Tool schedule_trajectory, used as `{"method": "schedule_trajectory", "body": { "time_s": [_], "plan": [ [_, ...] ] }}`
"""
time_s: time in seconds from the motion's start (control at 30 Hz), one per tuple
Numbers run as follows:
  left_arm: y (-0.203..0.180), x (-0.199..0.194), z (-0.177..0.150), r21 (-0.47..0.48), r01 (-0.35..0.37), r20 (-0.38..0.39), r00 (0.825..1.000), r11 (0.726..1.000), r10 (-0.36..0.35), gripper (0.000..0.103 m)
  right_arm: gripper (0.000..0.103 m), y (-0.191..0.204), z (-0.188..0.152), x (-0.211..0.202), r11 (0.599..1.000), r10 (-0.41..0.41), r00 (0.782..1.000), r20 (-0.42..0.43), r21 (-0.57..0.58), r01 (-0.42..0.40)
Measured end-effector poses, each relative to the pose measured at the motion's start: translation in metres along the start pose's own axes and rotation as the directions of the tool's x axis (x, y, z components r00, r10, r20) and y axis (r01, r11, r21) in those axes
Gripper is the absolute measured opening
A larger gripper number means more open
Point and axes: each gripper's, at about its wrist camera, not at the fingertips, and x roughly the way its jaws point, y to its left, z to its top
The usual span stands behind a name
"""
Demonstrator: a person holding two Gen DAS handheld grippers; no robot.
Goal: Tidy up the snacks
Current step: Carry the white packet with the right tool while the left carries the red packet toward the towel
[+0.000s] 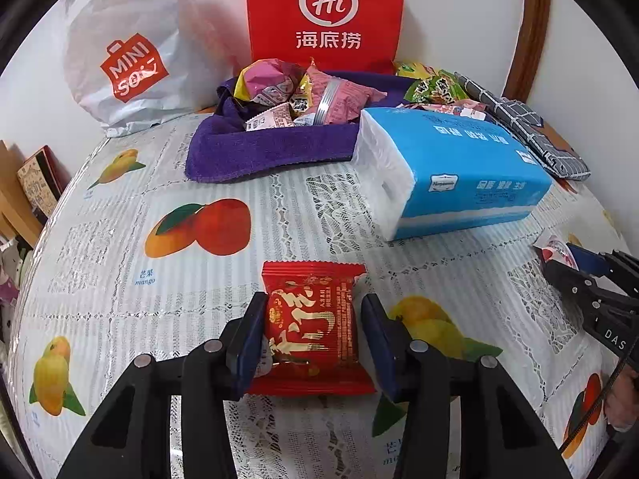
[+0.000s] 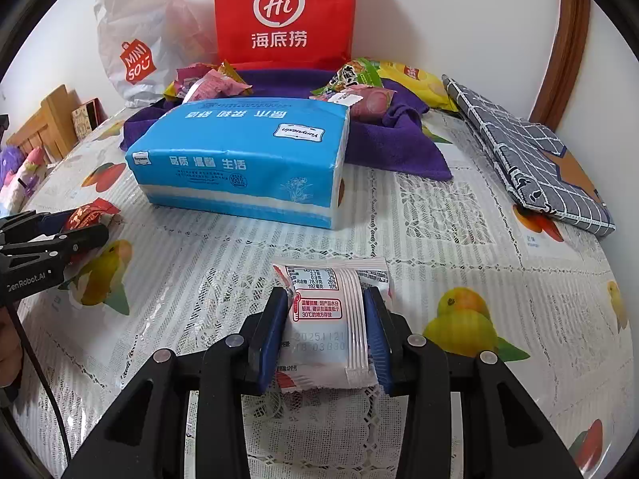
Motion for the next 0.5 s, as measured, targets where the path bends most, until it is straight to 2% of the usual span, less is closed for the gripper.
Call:
{"method": "schedule_trajectory", "body": {
  "time_s": [0.4,0.5],
  "plan": [
    [0.0012,-0.0001,0.0001,-0.001,0.000,-0.001,1.000,1.000,0.000,0.044,0.040,-0.0028,-0.0003,0.0002,1.000,0.009,1.000,0.005,0.007,-0.009],
    [0.0006,-0.0004,0.0002,-0.002,-0.009,0.001,1.000,1.000,0.009,0.041,0.039,-0.0041,-0.0004,-0.0002,1.000,0.017,1.000,0.009,0.017,-0.017]
  ]
}}
